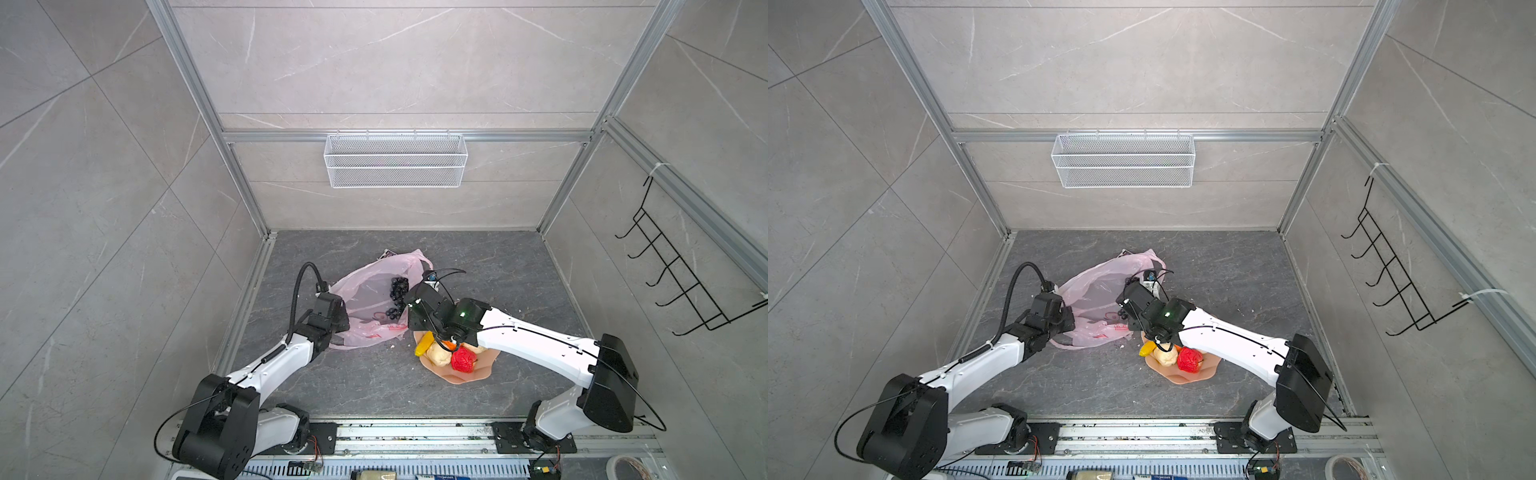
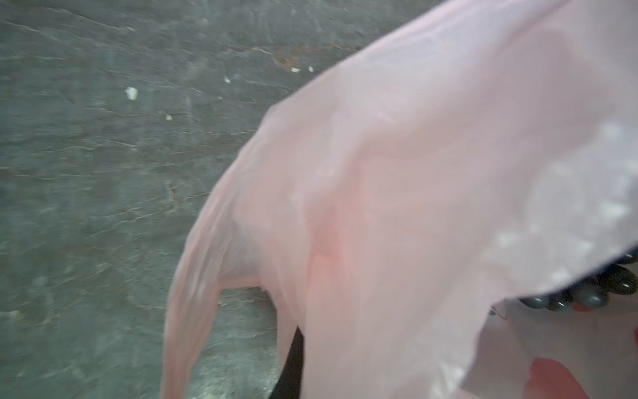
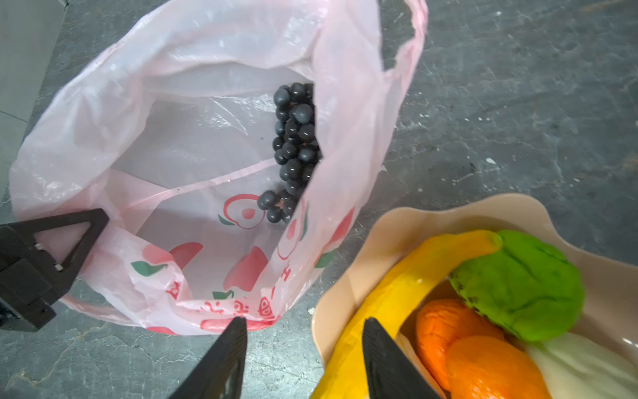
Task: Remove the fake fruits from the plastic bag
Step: 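Move the right gripper back over the bag opening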
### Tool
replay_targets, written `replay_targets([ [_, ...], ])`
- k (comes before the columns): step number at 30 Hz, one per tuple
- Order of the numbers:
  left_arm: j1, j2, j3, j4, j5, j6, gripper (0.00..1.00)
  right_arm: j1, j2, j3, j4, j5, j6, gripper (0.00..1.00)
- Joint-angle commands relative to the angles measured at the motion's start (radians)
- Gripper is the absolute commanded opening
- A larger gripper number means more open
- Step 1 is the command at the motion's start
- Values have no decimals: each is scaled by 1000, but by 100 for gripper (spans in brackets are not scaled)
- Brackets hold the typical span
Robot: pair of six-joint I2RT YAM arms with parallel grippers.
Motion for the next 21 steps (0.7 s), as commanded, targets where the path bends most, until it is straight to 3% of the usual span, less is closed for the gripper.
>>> replay_targets([
  [1, 45, -93, -44, -60, -123, -67, 0, 6, 71, 78, 48, -52, -53, 56],
  [4, 45, -163, -68, -65, -138, -63, 0, 6, 153, 154, 66, -107, -73, 56],
  [7, 42, -176, -81, -9, -50, -10, 0, 7, 241, 237, 63, -157, -86, 54],
  [14, -102, 29, 28, 28, 87, 125, 2, -3, 367, 356, -21, -101, -95, 55],
  [21, -123, 103, 66, 11, 77, 129, 5, -81, 433, 340, -32, -138, -54, 54],
])
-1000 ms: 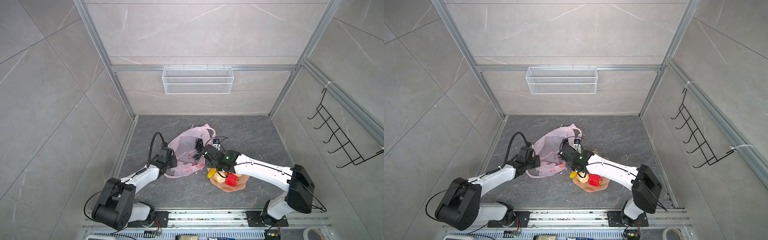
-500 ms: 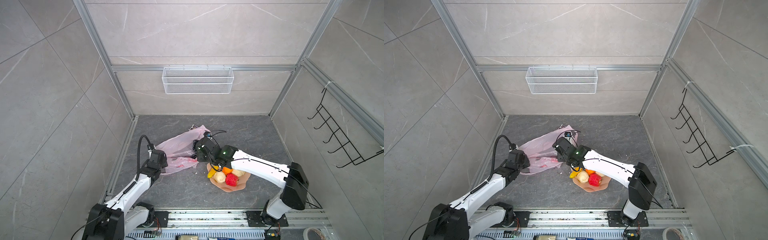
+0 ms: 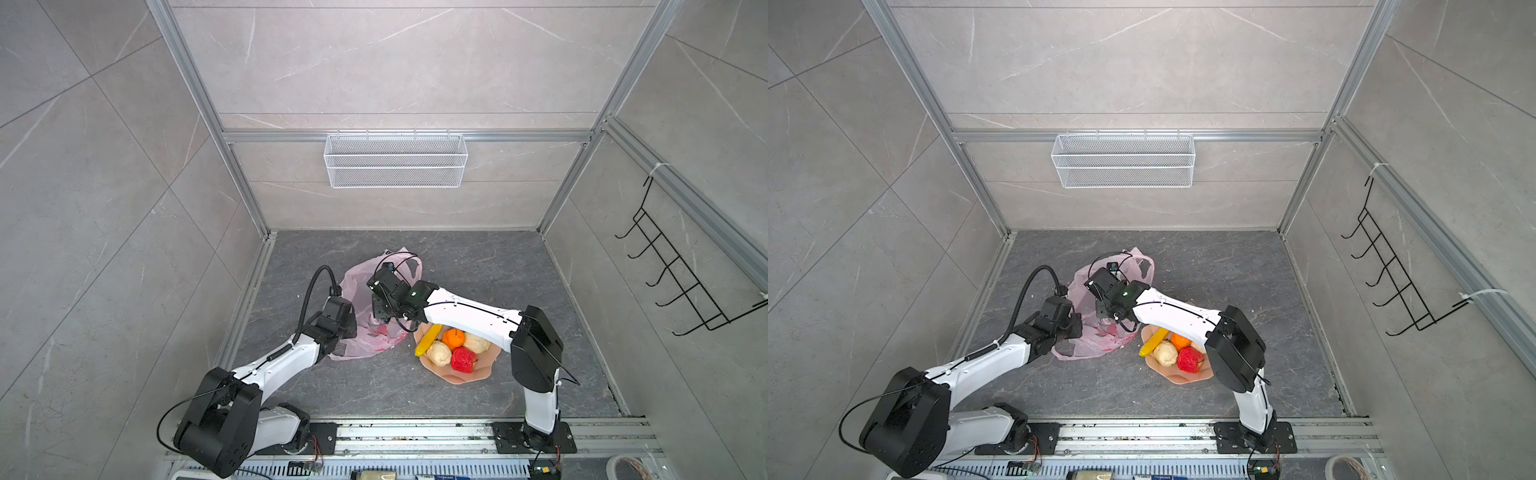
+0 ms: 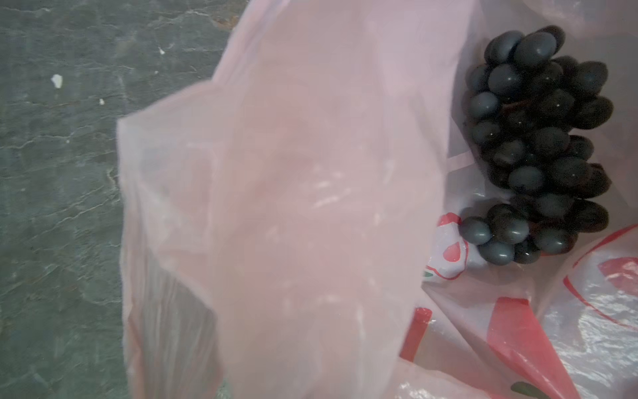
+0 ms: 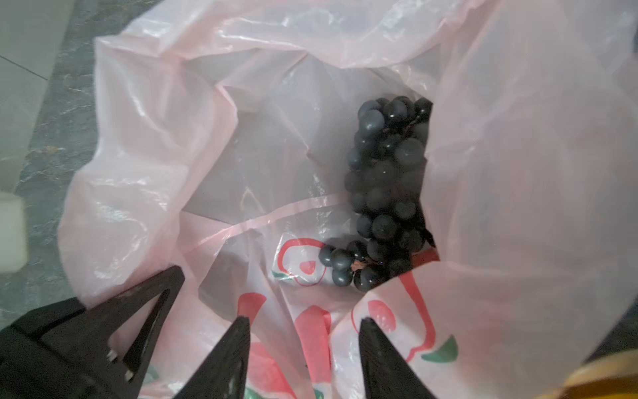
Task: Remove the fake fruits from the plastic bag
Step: 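Move the right gripper back over the bag opening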
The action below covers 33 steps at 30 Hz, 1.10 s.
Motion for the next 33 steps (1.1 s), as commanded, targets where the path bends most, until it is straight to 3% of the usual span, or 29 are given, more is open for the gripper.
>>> replay_targets([
  [1, -1, -9, 25, 23, -4, 27, 5, -36, 33, 3, -17, -21, 10, 55],
  [6, -1, -9, 25, 23, -13, 25, 6, -39, 77, 77, -15, -50, -47, 55],
  [11, -1, -7, 26, 22, -19, 19, 6, -52, 173, 240, -133, 30, -115, 56],
  [16, -1, -17, 18, 27, -32, 11, 6, -84, 255, 350, -171, 24, -163, 56],
  [27, -1, -6, 22, 24, -39, 10, 6, -125, 515, 746, -406, 85, -255, 56],
  [33, -1, -1, 26, 21, -40, 8, 6, -127, 556, 793, -431, 128, -268, 61],
])
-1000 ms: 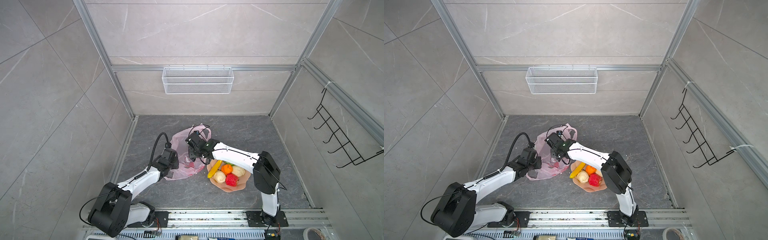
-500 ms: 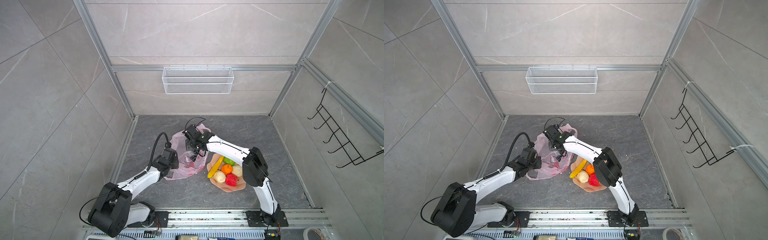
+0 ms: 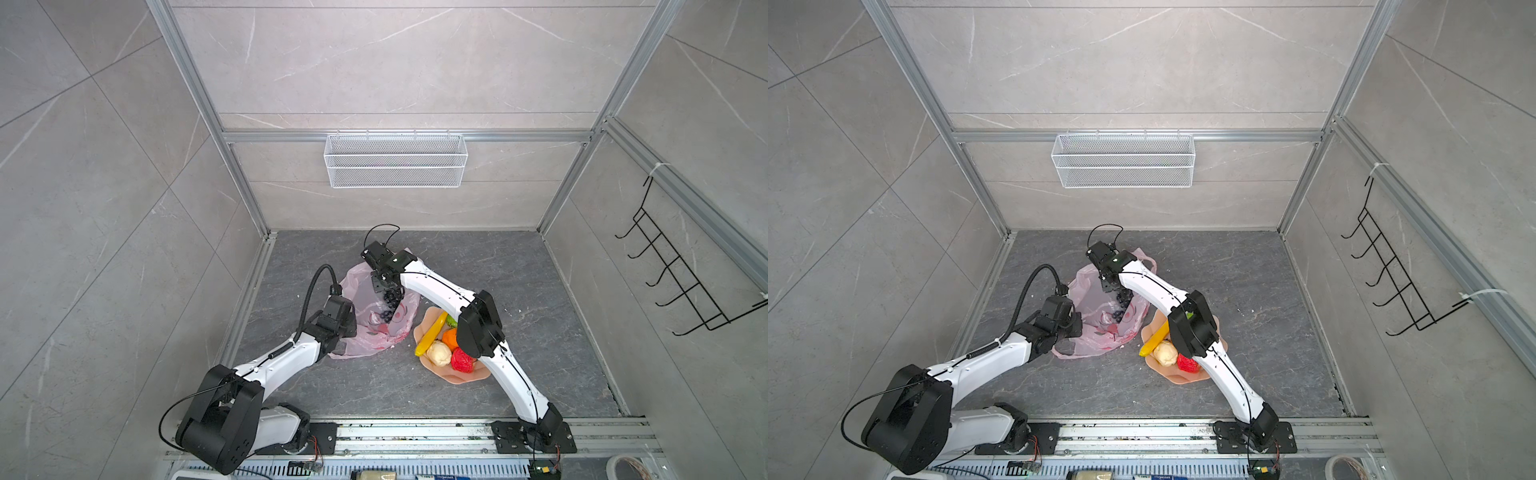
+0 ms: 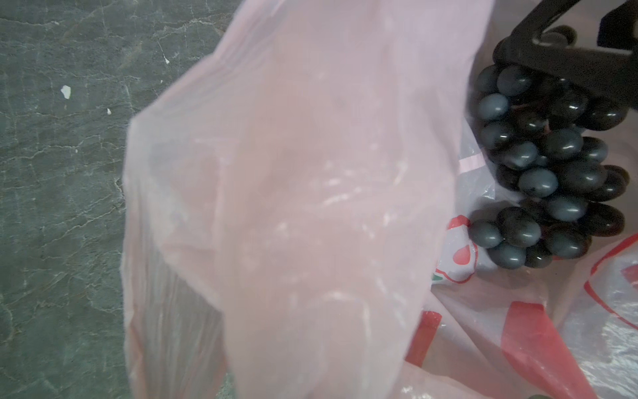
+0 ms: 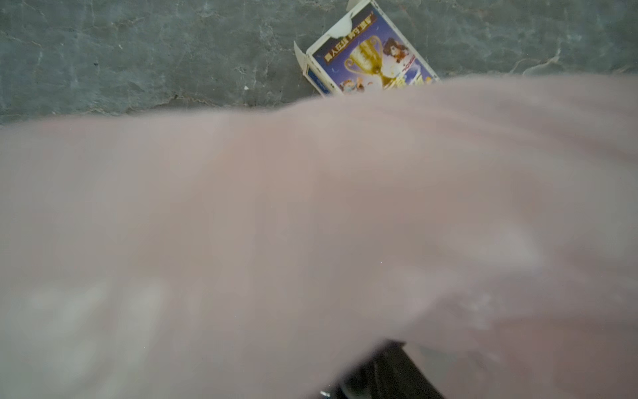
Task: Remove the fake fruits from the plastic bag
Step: 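Move the right gripper back over the bag opening, then reach into the bag and grasp the dark grape bunch with the right gripper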
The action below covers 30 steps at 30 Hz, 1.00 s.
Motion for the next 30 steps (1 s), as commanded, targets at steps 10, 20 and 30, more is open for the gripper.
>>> replay_targets([
  [10, -1, 9, 29, 12, -29, -6, 6, -34, -13, -44, -56, 23, 23, 75],
  [20, -1, 5, 27, 9, -39, -9, 6, -68, -59, -139, -1, -48, 66, 87],
  [30, -1, 5, 29, 8, -37, -9, 7, -83, -46, -166, 23, -99, 82, 89],
])
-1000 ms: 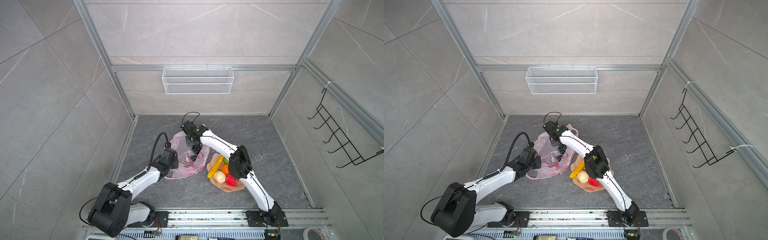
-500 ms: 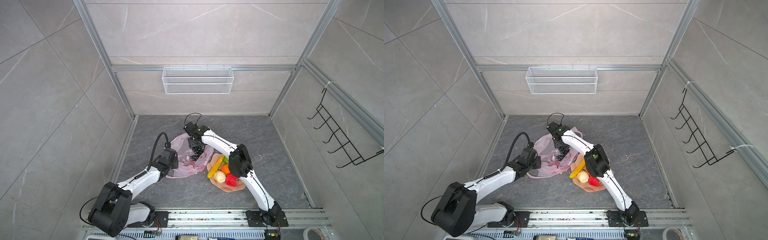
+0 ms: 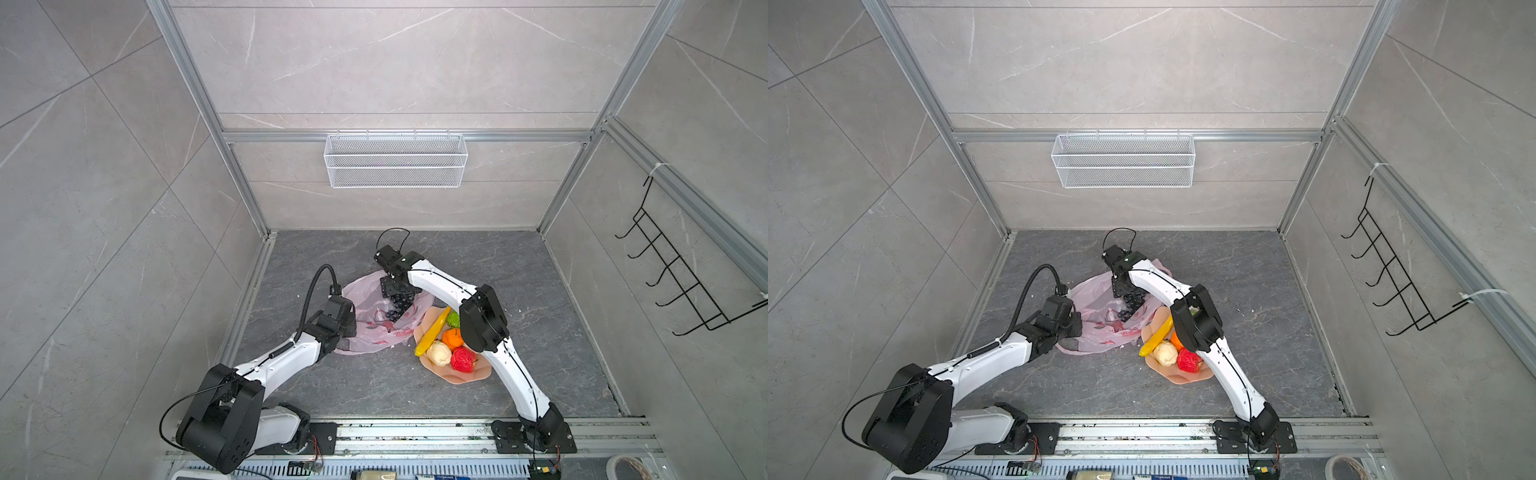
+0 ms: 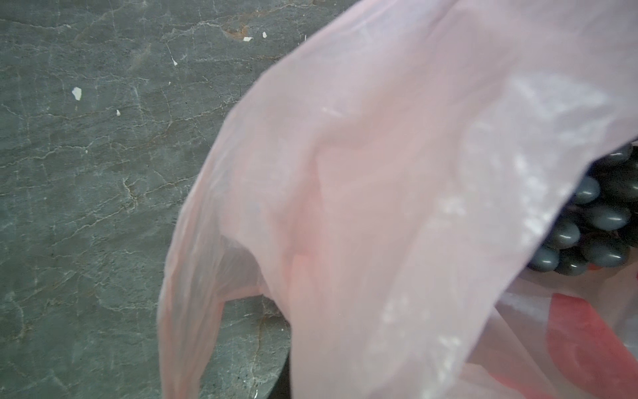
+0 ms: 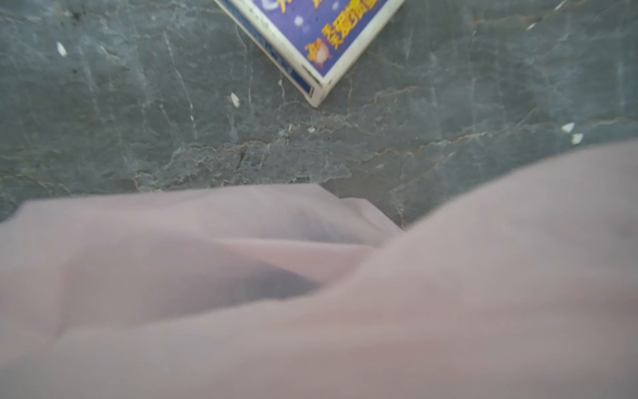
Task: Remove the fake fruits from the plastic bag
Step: 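Reach into the bag and grasp the dark grape bunch with the right gripper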
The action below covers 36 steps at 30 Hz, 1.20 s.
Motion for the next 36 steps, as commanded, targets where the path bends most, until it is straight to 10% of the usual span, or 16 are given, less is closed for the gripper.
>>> replay_targets([
  [1, -1, 1, 29, 8, -14, -8, 7, -5, -40, -19, 23, -46, 16, 88],
  [18, -1, 24, 36, 11, -11, -11, 7, 36, -73, -3, 95, -193, -21, 64],
  [36, -1, 27, 33, 24, 1, -14, 7, 36, 110, 194, -5, -121, -24, 72],
])
